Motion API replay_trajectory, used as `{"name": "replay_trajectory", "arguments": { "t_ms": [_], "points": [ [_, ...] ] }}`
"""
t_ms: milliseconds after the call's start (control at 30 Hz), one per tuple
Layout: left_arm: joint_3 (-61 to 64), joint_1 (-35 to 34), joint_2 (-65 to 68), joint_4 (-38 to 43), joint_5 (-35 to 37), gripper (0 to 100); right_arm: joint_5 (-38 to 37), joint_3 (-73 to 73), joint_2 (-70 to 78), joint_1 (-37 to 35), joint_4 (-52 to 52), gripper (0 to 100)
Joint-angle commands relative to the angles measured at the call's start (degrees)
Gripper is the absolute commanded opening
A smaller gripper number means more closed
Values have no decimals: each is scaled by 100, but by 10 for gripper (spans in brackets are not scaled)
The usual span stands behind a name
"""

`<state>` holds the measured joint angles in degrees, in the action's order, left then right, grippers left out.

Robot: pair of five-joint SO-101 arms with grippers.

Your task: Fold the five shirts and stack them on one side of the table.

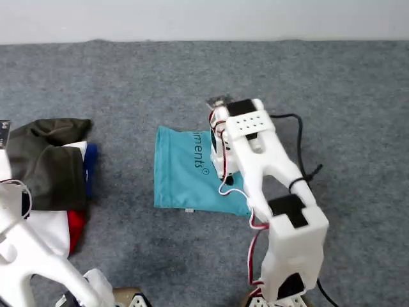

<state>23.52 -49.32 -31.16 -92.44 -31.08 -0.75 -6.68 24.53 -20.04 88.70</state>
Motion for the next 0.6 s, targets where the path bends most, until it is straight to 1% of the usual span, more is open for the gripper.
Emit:
{"name": "replay_trajectory", "arguments": {
  "t_ms": [0,100,167,267,433,467,533,567],
  "points": [
    [-22,53,-185,141,-79,36,88,-352,312,-48,-268,415],
    [-22,53,-185,141,-79,36,88,-352,655,-84,-488,411],
    [-22,53,-185,141,-79,36,88,-352,875,-110,-523,370],
    [-22,44,-185,141,-79,36,70,-352,1095,-119,-532,255],
    [-22,44,-185,141,-79,36,44,-352,1182,-66,-541,27],
    [-22,44,-185,141,-79,36,44,-360,1174,-66,-514,2],
    [-22,44,-185,141,-79,36,53,-360,1174,-40,-400,24],
    [-22,44,-185,141,-79,36,53,-360,1174,-13,-338,20]
  ]
}}
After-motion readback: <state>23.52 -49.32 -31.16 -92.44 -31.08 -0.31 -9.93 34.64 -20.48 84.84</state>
